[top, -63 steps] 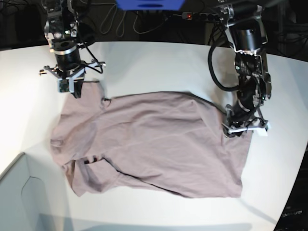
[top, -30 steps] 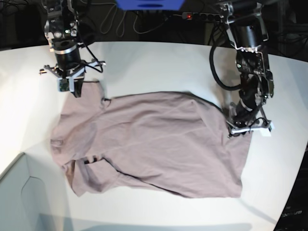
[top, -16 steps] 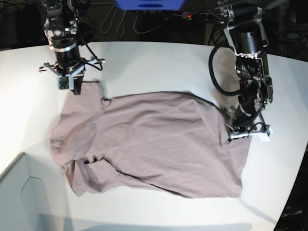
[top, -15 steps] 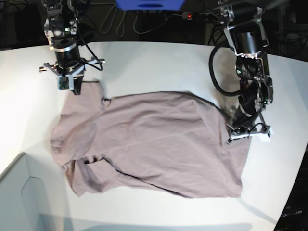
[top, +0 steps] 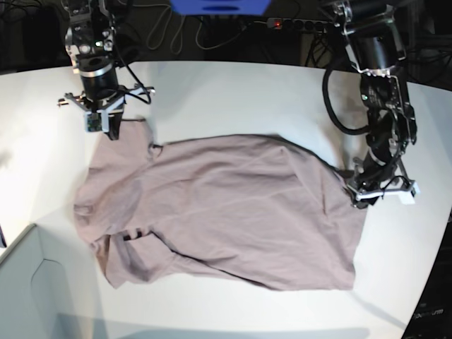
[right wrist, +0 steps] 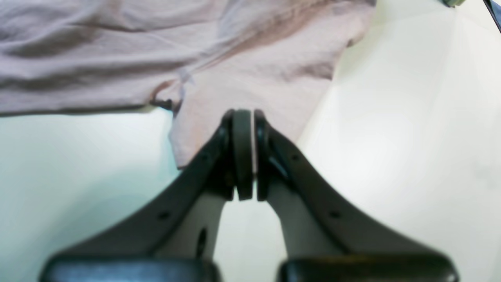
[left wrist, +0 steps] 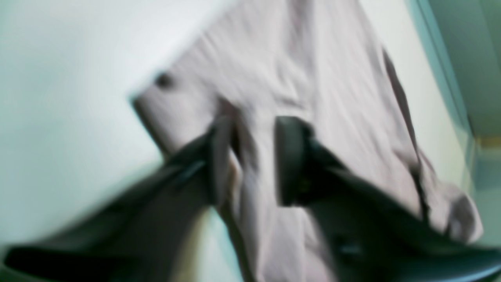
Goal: Layout the t-shirt on the table in an organized manner, then fold the t-shirt properly
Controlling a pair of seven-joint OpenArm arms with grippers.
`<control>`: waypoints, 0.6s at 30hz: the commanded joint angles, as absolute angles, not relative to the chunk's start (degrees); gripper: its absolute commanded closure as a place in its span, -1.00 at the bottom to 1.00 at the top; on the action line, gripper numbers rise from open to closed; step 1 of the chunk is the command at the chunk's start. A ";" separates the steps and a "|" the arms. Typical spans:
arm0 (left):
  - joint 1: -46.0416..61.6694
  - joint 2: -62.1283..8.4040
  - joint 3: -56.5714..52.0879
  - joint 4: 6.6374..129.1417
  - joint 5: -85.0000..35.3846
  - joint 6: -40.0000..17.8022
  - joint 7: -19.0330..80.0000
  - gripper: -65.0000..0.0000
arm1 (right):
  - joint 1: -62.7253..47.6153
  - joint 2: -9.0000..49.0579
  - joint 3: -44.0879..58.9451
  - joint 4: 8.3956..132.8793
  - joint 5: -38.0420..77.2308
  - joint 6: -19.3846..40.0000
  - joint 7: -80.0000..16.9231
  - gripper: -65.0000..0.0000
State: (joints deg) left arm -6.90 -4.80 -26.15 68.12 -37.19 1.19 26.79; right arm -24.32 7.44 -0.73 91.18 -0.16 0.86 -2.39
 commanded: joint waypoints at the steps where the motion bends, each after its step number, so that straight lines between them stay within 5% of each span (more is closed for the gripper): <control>1: -8.04 -4.79 -25.89 68.44 -37.76 0.75 26.42 -0.04 | -24.13 7.69 -0.66 92.00 -0.31 0.75 -0.92 1.00; 3: -8.04 -4.79 -25.71 68.18 -37.76 0.66 26.42 -0.16 | -24.13 7.69 -0.66 92.00 -0.31 0.75 -0.92 1.00; 18: -11.30 -4.44 -25.63 62.11 -37.58 0.22 26.42 0.12 | -24.31 7.69 -0.66 92.00 -0.31 0.75 -0.92 1.00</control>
